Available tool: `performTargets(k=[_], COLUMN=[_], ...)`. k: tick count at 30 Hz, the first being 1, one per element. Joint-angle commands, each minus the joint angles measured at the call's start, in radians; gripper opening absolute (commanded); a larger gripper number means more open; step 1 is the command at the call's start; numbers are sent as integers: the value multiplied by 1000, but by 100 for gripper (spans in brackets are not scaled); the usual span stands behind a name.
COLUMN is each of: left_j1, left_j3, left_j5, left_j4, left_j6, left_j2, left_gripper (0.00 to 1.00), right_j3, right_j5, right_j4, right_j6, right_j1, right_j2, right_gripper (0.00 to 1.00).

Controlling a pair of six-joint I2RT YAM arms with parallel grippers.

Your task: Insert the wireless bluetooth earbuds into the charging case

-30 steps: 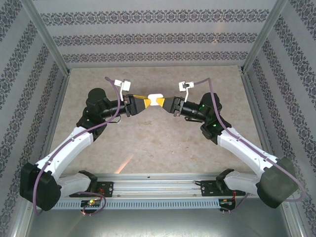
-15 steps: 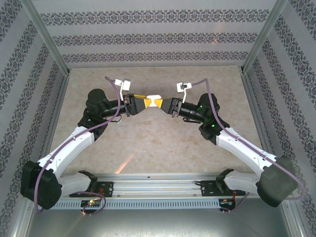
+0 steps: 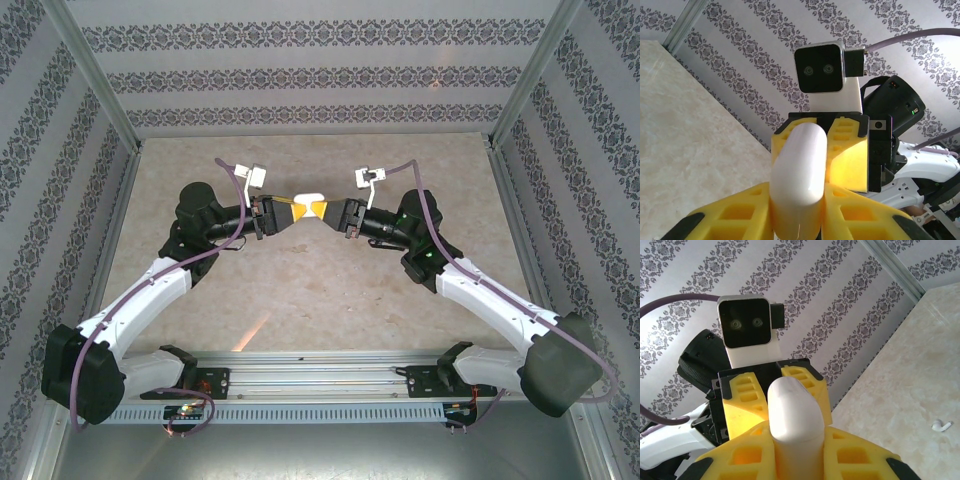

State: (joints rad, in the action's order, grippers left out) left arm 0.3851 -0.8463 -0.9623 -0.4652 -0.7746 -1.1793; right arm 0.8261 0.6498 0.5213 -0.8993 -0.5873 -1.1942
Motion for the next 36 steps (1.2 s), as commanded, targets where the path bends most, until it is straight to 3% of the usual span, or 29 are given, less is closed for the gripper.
performTargets(k=[1, 5, 9, 15, 24, 28, 36], left_j1=[10, 15, 15, 15, 18, 17, 17], left_j3=[-12, -17, -10, -21, -23, -28, 2], left_j5=[-34, -45, -58, -76, -62, -29, 57], left_j4=[-43, 3, 26, 81, 309, 398, 445], left_j6=[-2, 36, 87, 176, 544, 652, 743], left_j2=[-7, 1, 24, 50, 153, 184, 248], left_gripper=[20, 14, 0, 0, 0, 0, 0], right_j3=[39, 42, 48, 47, 100, 124, 167], right_j5=[-6, -12, -7, -5, -33, -39, -56], right_j4=[39, 25, 8, -39, -221, -257, -358], right_j6=[22, 28, 37, 56, 130, 125, 149], right_j1=[-17, -17, -18, -22, -22, -21, -19], right_j2=[-1, 4, 8, 12, -5, -26, -28], right_gripper=[0, 0, 1, 16, 28, 43, 50])
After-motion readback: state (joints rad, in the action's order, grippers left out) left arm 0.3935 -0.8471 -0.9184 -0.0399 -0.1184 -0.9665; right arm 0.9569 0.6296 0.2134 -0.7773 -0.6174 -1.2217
